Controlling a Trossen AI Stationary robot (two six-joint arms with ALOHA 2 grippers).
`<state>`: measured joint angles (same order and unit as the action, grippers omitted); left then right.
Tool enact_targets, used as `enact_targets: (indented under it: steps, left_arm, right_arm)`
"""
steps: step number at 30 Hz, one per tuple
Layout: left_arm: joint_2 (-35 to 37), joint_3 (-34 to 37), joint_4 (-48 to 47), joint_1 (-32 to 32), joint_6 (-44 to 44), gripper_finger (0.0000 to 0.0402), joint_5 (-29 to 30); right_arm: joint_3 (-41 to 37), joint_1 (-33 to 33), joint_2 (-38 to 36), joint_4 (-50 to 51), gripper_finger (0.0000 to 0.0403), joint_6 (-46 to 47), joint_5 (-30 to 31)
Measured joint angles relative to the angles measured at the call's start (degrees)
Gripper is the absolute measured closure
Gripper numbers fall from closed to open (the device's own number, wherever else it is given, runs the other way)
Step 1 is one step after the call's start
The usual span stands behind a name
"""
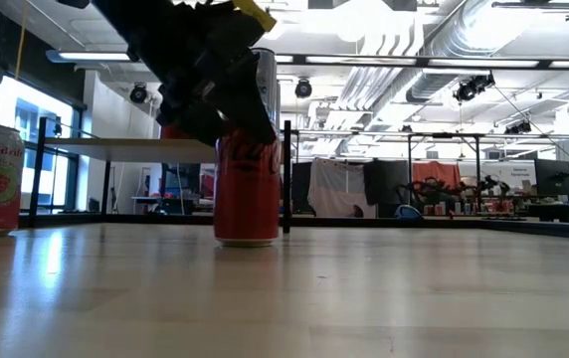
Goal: Place canned beverage on shelf
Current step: Put the red soda can on the shelf aligned with the other red soda cans
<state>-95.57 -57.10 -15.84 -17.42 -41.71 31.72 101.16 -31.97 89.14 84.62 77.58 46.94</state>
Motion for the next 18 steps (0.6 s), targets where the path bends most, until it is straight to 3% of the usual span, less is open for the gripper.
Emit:
enact_targets:
  steps: [11, 18]
  left_arm:
    - [0.04, 0.0, -0.9, 2.43, -0.02, 0.0073, -5.96]
    - [-1.95, 0.59, -2.14, 3.69, 1.9, 0.0045, -8.91]
  right_arm:
    - [0.0, 0.1, 0.0, -0.16, 0.0054, 0.0, 0.0]
    - [0.0, 0.1, 0.0, -0.35, 0.0054, 0.88, 0.24]
